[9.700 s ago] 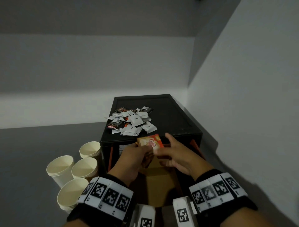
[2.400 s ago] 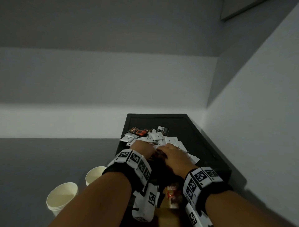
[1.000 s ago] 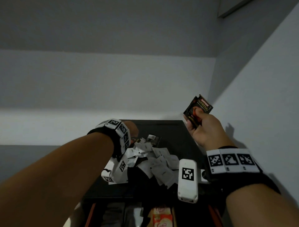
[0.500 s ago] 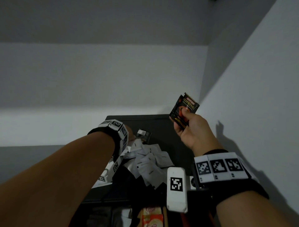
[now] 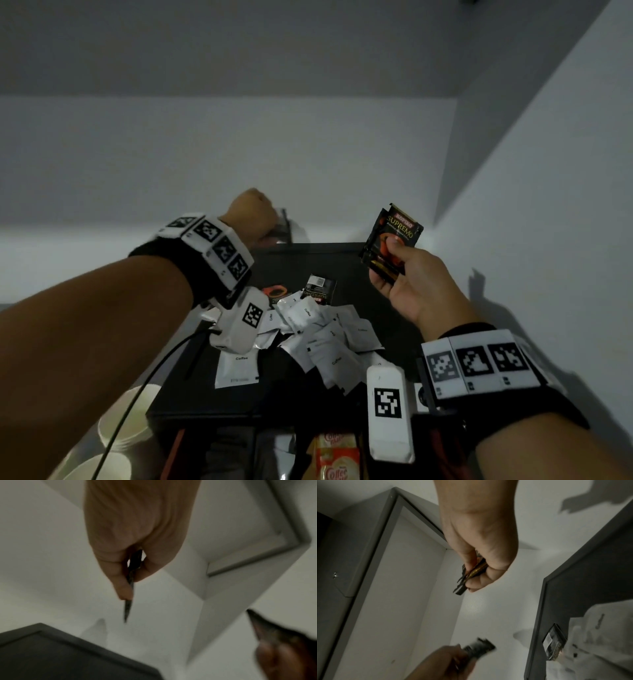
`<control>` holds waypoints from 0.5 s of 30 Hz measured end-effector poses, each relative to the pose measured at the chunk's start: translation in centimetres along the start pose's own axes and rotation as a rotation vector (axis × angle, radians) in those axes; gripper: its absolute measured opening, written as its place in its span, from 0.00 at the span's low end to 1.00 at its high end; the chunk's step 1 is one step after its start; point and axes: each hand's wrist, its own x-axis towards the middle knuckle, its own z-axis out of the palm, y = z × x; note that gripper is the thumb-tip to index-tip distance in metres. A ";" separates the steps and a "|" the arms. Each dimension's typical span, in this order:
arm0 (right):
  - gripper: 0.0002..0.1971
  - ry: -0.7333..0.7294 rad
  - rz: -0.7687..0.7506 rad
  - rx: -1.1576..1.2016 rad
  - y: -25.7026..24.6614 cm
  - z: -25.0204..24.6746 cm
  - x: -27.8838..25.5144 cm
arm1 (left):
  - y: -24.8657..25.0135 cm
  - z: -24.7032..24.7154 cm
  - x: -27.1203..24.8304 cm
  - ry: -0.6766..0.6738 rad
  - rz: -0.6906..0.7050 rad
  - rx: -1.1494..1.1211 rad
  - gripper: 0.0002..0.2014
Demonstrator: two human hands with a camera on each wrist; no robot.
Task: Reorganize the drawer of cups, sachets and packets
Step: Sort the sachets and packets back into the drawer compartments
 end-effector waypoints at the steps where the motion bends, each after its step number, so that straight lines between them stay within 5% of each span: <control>1: 0.01 -0.021 0.006 0.011 0.1 0.3 -0.1 | 1.0 -0.2 -0.9 0.058 0.016 -0.133 0.14; 7: 0.03 -0.120 0.003 -0.055 0.6 3.1 -0.9 | 3.1 2.7 -4.7 -0.189 0.033 -0.421 0.18; 11: 0.03 -0.008 -0.140 -0.085 0.1 2.7 -0.4 | 3.1 4.1 -5.1 -0.315 0.010 -0.247 0.14; 15: 0.08 0.076 -0.186 -0.124 -0.2 0.7 0.1 | 2.8 3.5 -4.4 -0.549 -0.157 -0.122 0.10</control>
